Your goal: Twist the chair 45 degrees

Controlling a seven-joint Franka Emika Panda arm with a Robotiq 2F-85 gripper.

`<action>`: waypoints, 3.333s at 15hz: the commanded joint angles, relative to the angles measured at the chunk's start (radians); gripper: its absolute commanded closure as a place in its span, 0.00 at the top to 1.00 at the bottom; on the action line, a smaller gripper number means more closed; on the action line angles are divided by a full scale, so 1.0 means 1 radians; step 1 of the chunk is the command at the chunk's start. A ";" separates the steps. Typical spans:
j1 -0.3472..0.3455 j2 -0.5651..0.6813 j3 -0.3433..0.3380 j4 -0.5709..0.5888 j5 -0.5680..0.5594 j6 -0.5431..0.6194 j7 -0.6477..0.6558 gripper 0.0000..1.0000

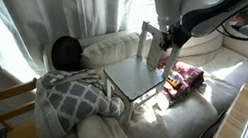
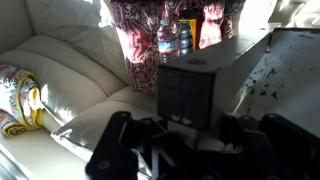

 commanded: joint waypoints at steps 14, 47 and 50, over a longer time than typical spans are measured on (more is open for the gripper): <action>-0.081 0.067 0.071 0.081 -0.003 0.013 0.067 0.87; -0.257 -0.586 -0.036 -0.089 0.650 -0.143 -1.259 1.00; -0.261 -0.559 -0.031 -0.064 0.672 -0.133 -1.268 1.00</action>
